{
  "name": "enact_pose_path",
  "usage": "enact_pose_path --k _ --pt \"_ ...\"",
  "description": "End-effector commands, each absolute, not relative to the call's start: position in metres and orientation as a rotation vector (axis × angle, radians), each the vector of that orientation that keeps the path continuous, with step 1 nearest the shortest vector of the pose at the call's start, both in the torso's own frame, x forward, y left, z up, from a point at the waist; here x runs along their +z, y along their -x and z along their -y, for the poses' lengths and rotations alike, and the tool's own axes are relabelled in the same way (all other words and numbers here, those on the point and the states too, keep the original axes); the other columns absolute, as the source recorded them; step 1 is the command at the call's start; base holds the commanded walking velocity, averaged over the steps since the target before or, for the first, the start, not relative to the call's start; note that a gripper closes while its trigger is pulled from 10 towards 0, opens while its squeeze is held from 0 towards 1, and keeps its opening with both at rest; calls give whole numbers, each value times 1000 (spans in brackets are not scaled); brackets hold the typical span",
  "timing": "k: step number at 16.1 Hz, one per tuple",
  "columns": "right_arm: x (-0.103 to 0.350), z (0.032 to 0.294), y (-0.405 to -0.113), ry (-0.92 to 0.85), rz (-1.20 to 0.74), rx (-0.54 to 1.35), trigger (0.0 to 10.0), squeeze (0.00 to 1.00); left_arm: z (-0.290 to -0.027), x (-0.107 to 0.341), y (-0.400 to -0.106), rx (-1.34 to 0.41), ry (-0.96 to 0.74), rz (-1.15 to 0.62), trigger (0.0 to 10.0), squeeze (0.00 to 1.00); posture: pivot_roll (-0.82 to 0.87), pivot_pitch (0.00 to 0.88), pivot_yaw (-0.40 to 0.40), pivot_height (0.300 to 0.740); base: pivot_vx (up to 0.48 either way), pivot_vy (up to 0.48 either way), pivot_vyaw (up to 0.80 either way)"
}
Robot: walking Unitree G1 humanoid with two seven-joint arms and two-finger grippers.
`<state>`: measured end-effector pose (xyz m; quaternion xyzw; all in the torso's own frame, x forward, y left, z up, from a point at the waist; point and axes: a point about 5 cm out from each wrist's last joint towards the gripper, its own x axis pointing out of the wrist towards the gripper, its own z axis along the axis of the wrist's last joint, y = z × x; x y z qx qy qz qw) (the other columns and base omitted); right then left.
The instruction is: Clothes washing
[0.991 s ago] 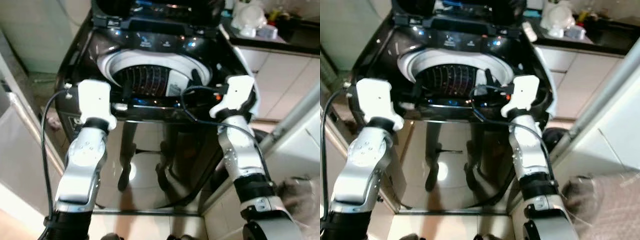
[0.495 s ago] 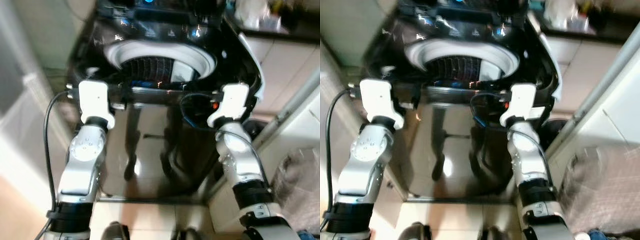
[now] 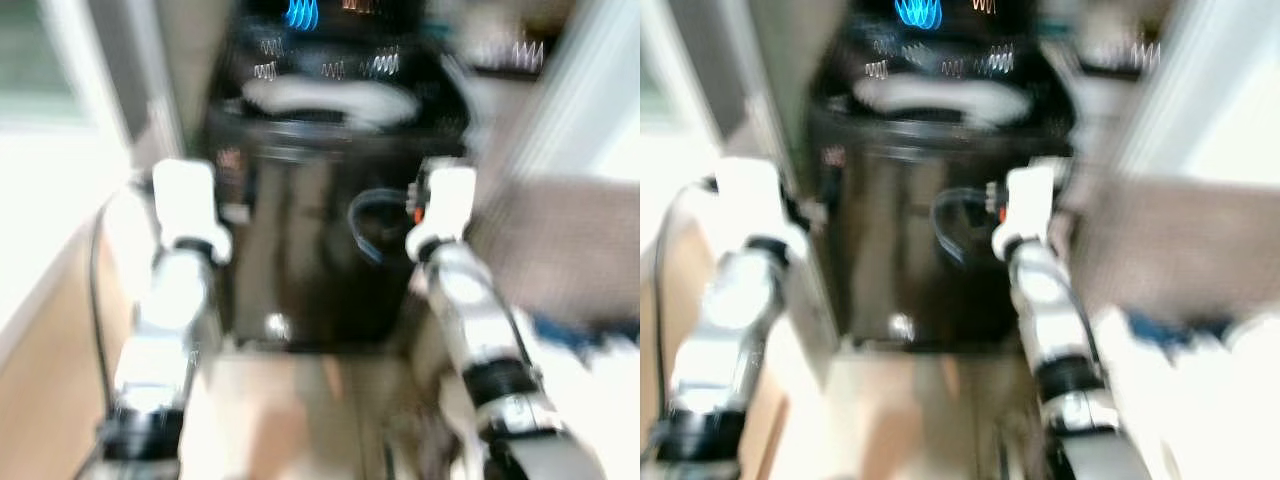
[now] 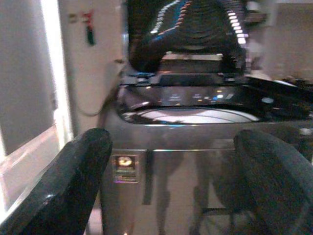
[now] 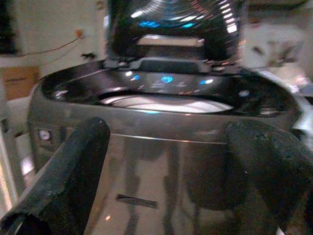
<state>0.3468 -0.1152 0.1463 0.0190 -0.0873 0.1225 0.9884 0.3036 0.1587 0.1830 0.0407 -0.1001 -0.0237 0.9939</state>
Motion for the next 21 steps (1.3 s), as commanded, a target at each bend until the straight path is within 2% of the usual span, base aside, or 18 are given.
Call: enact_pose_path --k 1,4,7,8,13,17,21 --pt "148 121 -348 -33 183 229 10000 0 -151 184 -305 -82 -95 209 10000 0 -39 0 -46 740 0 0 -569" --pt "146 123 -345 -27 198 218 10000 0 -149 182 -307 -110 -97 199 10000 0 -47 0 -40 740 0 0 -577" --pt "132 159 -341 -79 149 31 10000 0 -170 141 -304 -86 -8 46 10000 0 -51 0 -37 740 0 0 -579" --pt "132 161 -340 -68 151 32 10000 0 -174 136 -303 -61 -20 33 10000 0 -51 0 -37 740 0 0 -575" --pt "144 151 -340 -29 217 92 10000 0 -173 125 -302 -82 -31 28 10000 0 -69 0 -29 740 0 0 -557" --pt "143 151 -339 -20 217 113 10000 0 -172 127 -302 -104 -37 55 10000 0 -71 0 -33 740 0 476 -563" --pt "142 150 -339 -16 215 118 10000 0 -170 130 -307 -111 -77 71 10000 0 -71 0 -34 740 0 0 -564"
